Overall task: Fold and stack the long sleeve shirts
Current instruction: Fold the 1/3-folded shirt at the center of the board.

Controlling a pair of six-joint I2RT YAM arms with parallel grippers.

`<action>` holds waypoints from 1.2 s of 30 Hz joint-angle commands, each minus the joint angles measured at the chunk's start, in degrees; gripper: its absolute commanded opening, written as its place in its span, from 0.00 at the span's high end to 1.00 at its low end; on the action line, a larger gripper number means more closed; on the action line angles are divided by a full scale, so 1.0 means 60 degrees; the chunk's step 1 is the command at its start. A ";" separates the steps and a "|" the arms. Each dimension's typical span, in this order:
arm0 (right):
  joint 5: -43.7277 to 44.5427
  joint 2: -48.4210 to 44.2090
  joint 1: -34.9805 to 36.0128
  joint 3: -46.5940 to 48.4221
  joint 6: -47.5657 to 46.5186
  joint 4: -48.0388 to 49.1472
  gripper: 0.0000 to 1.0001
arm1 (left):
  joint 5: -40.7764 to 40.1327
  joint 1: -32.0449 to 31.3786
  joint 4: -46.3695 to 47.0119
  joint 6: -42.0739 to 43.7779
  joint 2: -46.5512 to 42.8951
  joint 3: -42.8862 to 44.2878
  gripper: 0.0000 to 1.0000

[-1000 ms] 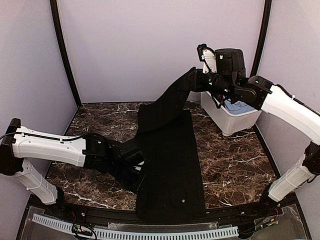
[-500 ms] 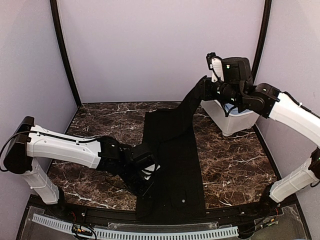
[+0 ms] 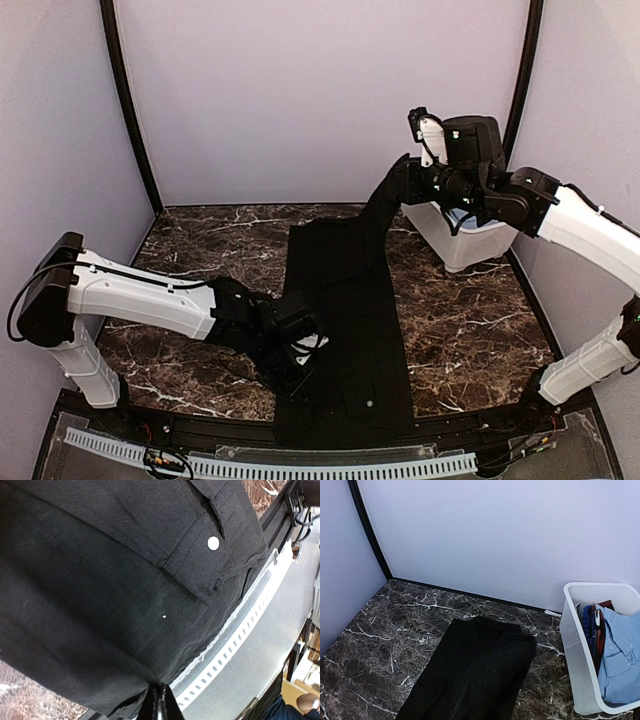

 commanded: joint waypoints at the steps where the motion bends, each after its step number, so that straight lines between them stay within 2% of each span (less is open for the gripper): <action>1: -0.0261 -0.0313 -0.0057 0.0109 -0.0185 0.0320 1.00 | 0.0348 -0.0046 0.0154 0.0231 0.0183 0.0297 0.92; 4: -0.0311 -0.0285 -0.0063 0.0284 -0.0276 0.0306 1.00 | 0.0351 -0.0038 0.0200 0.0263 0.0209 0.0371 0.83; 7: -0.0347 -0.0220 -0.0067 0.0445 -0.0361 0.0270 1.00 | 0.0346 -0.0038 0.0202 0.0275 0.0164 0.0443 0.69; 9: -0.0417 -0.0185 -0.0068 0.0536 -0.0374 0.0244 1.00 | 0.0250 -0.0013 0.0196 0.0288 0.0017 0.0526 0.64; 12: -0.0547 -0.0195 -0.0061 0.0630 -0.0393 0.0257 1.00 | 0.0105 0.0310 0.0291 0.0256 -0.0404 0.0588 0.62; 18: -0.0812 -0.0172 -0.0056 0.0873 -0.0540 0.0251 1.00 | -0.0272 0.1822 0.1293 -0.0109 -0.1204 0.0360 0.67; 22: -0.0896 -0.0146 -0.0056 0.0783 -0.0525 0.0125 1.00 | -0.0692 0.2976 0.1828 -0.0114 -0.0904 0.0793 0.71; 27: -0.0998 -0.0243 -0.0054 0.0414 -0.0360 0.0002 1.00 | -0.0460 0.4048 0.2881 0.0000 0.0563 0.1687 0.76; 32: -0.1248 -0.0355 -0.0042 0.0323 -0.0231 -0.0155 1.00 | -0.0211 0.4283 0.3610 0.0065 0.2327 0.2821 0.79; 36: -0.1994 -0.0421 -0.0016 0.0031 -0.0143 -0.0277 1.00 | -0.0008 0.4507 0.4340 -0.0309 0.3484 0.3328 0.80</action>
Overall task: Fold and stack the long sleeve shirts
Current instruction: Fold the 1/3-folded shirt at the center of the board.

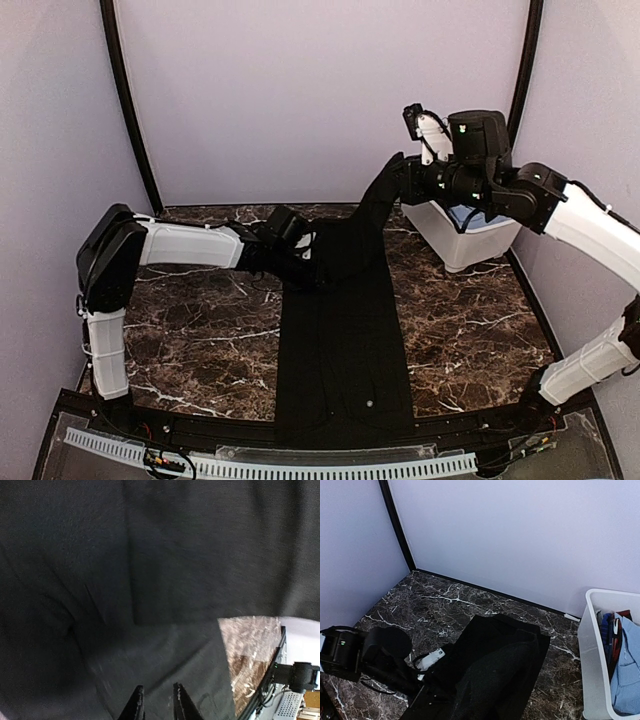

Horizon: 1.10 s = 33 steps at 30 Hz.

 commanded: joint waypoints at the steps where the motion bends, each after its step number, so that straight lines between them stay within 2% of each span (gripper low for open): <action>1: -0.1034 -0.0340 0.0026 -0.0424 0.0257 0.0076 1.00 | 0.0470 0.0295 0.1173 -0.0330 0.0888 0.0489 0.81; 4: -0.1586 -0.0466 0.0301 -0.1038 0.0389 0.0098 1.00 | 0.0695 0.0488 0.1740 -0.0765 0.1307 0.0656 0.81; 9: -0.0925 -0.0895 0.0604 -0.1621 0.0693 -0.0191 1.00 | 0.1043 0.0518 0.1991 -0.0751 0.1184 0.0757 0.81; 16: 0.0348 -0.0948 0.0596 -0.0684 0.0500 -0.0753 1.00 | 0.1452 0.0518 0.2097 -0.0619 0.0408 0.0670 0.81; 24: 0.0713 -0.0303 0.0592 0.0268 0.0097 -0.1005 1.00 | 0.0803 0.0633 0.2287 -0.0781 0.0264 0.0685 0.85; 28: 0.0473 -0.0140 0.0596 0.0628 -0.0037 -0.1002 1.00 | -0.0115 0.0859 0.2130 -0.1202 0.0688 0.0968 0.88; 33: 0.0074 0.0157 0.0603 0.0942 0.0013 -0.1013 1.00 | 0.0241 0.0932 0.2312 -0.1597 0.2052 0.2182 0.90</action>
